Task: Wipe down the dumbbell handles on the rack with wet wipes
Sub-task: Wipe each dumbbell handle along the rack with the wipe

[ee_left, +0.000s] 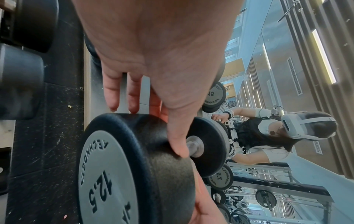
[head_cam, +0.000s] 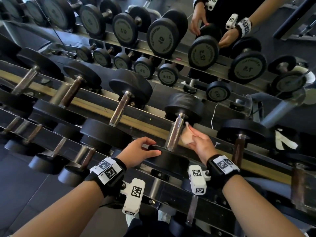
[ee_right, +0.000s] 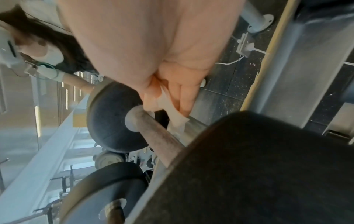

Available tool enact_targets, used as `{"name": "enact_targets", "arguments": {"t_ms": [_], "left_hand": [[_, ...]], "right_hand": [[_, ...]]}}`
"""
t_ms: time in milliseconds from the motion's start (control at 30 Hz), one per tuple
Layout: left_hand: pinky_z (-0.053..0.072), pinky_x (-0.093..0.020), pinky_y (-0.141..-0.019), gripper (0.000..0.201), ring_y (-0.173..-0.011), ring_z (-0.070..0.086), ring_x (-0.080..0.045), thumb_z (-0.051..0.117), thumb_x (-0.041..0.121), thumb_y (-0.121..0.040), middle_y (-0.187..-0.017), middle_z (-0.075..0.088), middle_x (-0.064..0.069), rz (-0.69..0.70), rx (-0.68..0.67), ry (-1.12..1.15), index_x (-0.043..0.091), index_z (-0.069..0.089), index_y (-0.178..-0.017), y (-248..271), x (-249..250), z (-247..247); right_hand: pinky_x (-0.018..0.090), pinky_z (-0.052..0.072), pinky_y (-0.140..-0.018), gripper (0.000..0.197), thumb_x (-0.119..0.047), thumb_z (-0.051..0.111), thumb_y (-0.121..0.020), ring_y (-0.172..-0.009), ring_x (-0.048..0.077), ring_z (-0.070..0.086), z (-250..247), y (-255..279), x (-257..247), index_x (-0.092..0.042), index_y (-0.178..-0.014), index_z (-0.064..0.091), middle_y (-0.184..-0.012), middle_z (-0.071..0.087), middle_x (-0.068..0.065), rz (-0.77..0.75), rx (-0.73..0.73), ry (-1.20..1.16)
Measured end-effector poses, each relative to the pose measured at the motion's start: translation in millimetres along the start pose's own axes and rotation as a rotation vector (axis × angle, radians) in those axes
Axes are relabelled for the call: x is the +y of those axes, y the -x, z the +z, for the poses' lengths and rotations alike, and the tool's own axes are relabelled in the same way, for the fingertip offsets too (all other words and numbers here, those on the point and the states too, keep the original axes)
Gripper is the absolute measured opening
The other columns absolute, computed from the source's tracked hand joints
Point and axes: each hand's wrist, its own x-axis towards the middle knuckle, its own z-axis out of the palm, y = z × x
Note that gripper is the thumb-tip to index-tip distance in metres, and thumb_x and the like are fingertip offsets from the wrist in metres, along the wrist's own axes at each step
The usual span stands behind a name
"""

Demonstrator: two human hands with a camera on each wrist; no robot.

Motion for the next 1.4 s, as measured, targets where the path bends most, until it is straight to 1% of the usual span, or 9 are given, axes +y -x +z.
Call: {"name": "enact_targets", "arguments": {"t_ms": [133, 367, 500, 700, 833, 1000, 1100, 1200, 1400], "left_hand": [[0.057, -0.033, -0.088, 0.039, -0.095, 0.067, -0.007, 0.080, 0.047, -0.074, -0.106, 0.068, 0.011, -0.001, 0.015, -0.012, 0.041, 0.062, -0.109, 0.7, 0.3, 0.4], [0.058, -0.032, -0.085, 0.037, -0.093, 0.068, -0.008, 0.080, 0.042, -0.076, -0.106, 0.068, 0.010, 0.000, -0.019, -0.014, 0.041, 0.062, -0.108, -1.0, 4.4, -2.1], [0.058, -0.035, -0.087, 0.037, -0.092, 0.068, -0.009, 0.079, 0.044, -0.076, -0.104, 0.068, 0.010, -0.007, -0.017, -0.028, 0.040, 0.062, -0.108, -0.3, 4.3, -1.9], [0.055, -0.038, -0.092, 0.036, -0.097, 0.066, -0.011, 0.079, 0.045, -0.076, -0.106, 0.068, 0.010, -0.013, -0.006, -0.009, 0.041, 0.062, -0.107, 0.1, 3.5, -0.6], [0.055, -0.039, -0.092, 0.036, -0.095, 0.068, -0.012, 0.080, 0.043, -0.075, -0.104, 0.070, 0.008, -0.019, 0.001, 0.017, 0.039, 0.063, -0.106, 0.3, 3.9, 0.2], [0.056, -0.039, -0.091, 0.036, -0.095, 0.068, -0.013, 0.080, 0.040, -0.076, -0.105, 0.069, 0.007, -0.014, -0.006, 0.025, 0.038, 0.063, -0.108, 1.3, 5.6, 0.1], [0.057, -0.038, -0.090, 0.034, -0.097, 0.067, -0.013, 0.079, 0.040, -0.077, -0.108, 0.068, 0.006, -0.002, 0.005, 0.022, 0.036, 0.064, -0.107, 4.0, 4.9, 1.3], [0.055, -0.034, -0.091, 0.036, -0.099, 0.065, -0.010, 0.078, 0.044, -0.076, -0.112, 0.065, 0.007, 0.002, 0.011, 0.007, 0.037, 0.064, -0.109, 4.9, 3.1, 2.7], [0.052, -0.022, -0.083, 0.038, -0.097, 0.063, -0.004, 0.076, 0.049, -0.078, -0.113, 0.061, 0.012, 0.026, 0.013, -0.014, 0.040, 0.062, -0.112, 4.7, -1.4, 3.5]], "right_hand": [[0.029, 0.051, -0.096, 0.058, 0.009, 0.031, -0.097, -0.109, 0.013, 0.063, 21.0, 0.1, 6.0, -0.026, -0.138, 0.053, -0.124, 0.061, -0.002, 0.010, -0.045, 0.074], [0.008, 0.044, -0.091, 0.037, -0.021, 0.050, -0.095, -0.107, -0.004, 0.063, -0.4, 39.3, 11.4, -0.048, -0.100, 0.074, -0.106, 0.071, -0.024, -0.004, -0.248, 0.419], [0.025, 0.054, -0.087, 0.044, 0.000, 0.050, -0.095, -0.101, 0.020, 0.070, -12.7, 16.0, -8.4, -0.032, -0.089, 0.080, -0.111, 0.074, 0.007, 0.015, -0.097, 0.262], [0.037, 0.038, -0.113, 0.061, -0.010, 0.041, -0.098, -0.124, 0.014, 0.055, 8.5, -7.1, -10.3, -0.067, -0.108, 0.059, -0.136, 0.058, -0.007, -0.117, -0.087, 0.429], [0.036, 0.047, -0.104, 0.054, -0.011, 0.042, -0.099, -0.114, 0.013, 0.062, 8.9, 1.1, 14.5, -0.059, -0.113, 0.062, -0.134, 0.061, -0.004, -0.115, -0.107, 0.390], [0.013, 0.040, -0.097, 0.034, -0.026, 0.051, -0.099, -0.114, -0.007, 0.058, -8.1, 32.3, 10.5, -0.054, -0.111, 0.067, -0.117, 0.066, -0.029, -0.024, -0.309, 0.563], [0.015, 0.052, -0.084, 0.050, 0.001, 0.047, -0.097, -0.104, 0.006, 0.067, -13.1, 22.5, -1.4, -0.039, -0.101, 0.077, -0.111, 0.073, -0.013, 0.051, -0.312, 0.448], [0.022, 0.059, -0.073, 0.045, 0.011, 0.040, -0.095, -0.095, 0.017, 0.069, -11.6, 5.2, -6.0, -0.014, -0.123, 0.066, -0.117, 0.069, 0.009, 0.065, -0.080, 0.149], [0.013, 0.053, -0.068, 0.054, 0.003, 0.039, -0.098, -0.092, 0.000, 0.069, 8.8, -15.4, -1.1, -0.039, -0.126, 0.058, -0.107, 0.070, -0.015, 0.044, -0.087, 0.155]]}}
